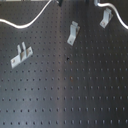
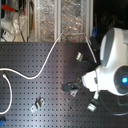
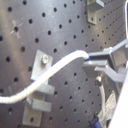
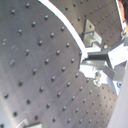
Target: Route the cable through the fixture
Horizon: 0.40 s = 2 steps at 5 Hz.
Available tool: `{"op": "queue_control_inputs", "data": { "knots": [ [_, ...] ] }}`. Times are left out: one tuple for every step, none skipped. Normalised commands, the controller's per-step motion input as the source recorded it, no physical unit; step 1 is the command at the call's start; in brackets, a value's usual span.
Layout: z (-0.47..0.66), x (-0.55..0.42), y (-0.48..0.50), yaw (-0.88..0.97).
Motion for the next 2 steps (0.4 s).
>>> {"op": "queue_control_inputs", "data": {
  "knots": [
    [0.07,0.182,-0.297,-0.05],
    [-0.02,-0.017,0.045,0.23]
  ]
}}
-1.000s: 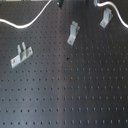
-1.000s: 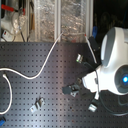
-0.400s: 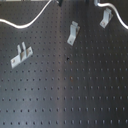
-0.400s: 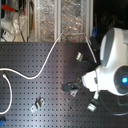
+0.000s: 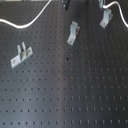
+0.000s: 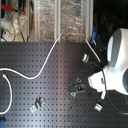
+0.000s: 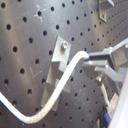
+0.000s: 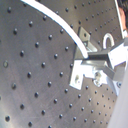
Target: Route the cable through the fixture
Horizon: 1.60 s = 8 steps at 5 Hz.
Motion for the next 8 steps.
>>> {"op": "queue_control_inputs", "data": {
  "knots": [
    [-0.24,-0.154,0.272,0.61],
    [-0.12,-0.054,0.212,0.56],
    [0.0,0.298,0.262,0.45],
    [0.11,0.687,0.068,0.32],
    [0.19,0.746,-0.02,0.3],
    [0.37,0.709,-0.398,0.17],
    [0.26,-0.105,-0.644,-0.22],
    [0.12,-0.16,-0.569,-0.51]
  ]
}}
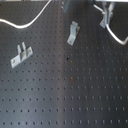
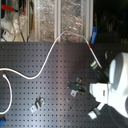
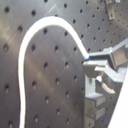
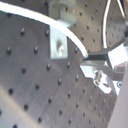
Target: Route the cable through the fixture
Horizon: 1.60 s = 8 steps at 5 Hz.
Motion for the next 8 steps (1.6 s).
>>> {"op": "queue_control_inputs", "data": {
  "knots": [
    [-0.08,-0.432,-0.148,-0.49],
    [-0.19,-0.385,-0.024,-0.65],
    [-0.31,-0.427,-0.069,-0.58],
    [-0.33,-0.451,-0.117,-0.59],
    [-0.16,-0.391,-0.144,-0.65],
    [0.06,-0.275,-0.061,-0.62],
    [0.01,-0.328,-0.06,-0.63],
    [-0.18,-0.487,-0.116,-0.51]
  ]
}}
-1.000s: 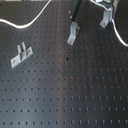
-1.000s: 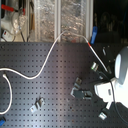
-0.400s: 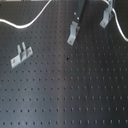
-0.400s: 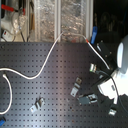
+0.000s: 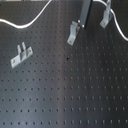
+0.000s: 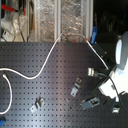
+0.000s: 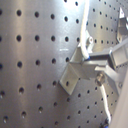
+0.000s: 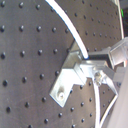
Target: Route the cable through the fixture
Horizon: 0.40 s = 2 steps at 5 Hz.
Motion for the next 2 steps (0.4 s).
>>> {"op": "queue_control_inputs", "data": {
  "knots": [
    [-0.22,-0.512,-0.32,-0.51],
    [0.0,-0.355,-0.089,-0.21]
  ]
}}
